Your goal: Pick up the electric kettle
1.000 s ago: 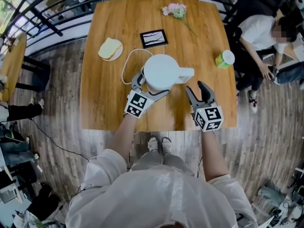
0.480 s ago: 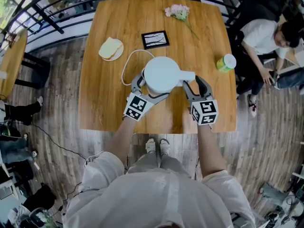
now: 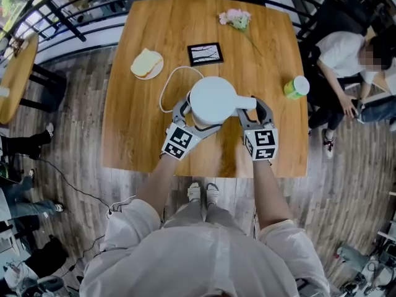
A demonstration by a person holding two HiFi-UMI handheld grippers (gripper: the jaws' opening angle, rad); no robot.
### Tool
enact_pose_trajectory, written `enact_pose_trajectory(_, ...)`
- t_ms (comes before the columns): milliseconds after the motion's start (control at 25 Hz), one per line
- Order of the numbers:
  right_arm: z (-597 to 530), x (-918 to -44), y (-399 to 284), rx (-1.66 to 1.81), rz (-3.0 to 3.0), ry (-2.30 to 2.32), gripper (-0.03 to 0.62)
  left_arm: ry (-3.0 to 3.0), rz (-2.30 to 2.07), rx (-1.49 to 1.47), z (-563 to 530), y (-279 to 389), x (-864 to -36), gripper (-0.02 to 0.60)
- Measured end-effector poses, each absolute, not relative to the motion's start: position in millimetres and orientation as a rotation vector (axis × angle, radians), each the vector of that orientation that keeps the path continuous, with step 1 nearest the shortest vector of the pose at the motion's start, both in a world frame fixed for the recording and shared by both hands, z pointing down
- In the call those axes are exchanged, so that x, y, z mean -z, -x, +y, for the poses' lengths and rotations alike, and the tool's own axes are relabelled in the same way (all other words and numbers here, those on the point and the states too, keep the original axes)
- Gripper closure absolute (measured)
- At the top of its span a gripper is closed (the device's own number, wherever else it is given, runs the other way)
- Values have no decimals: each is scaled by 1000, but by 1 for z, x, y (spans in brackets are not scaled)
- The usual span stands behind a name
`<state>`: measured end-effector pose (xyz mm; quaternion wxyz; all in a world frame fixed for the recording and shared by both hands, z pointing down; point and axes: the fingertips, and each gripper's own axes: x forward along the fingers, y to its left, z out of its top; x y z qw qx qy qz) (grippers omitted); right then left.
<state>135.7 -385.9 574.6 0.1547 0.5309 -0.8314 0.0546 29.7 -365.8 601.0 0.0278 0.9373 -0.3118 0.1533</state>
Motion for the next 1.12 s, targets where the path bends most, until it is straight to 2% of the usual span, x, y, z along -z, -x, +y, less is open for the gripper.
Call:
enact_pose_trajectory(280, -392, -573, -129, -122, -2411, -1494, 469, -2895, -961, -457, -368, -29, -601, 3)
enact_pose_trajectory(1120, -376, -546, -126, -202, -2449, -1571, 474, -2889, -942, -402, -352, -23, -577, 3)
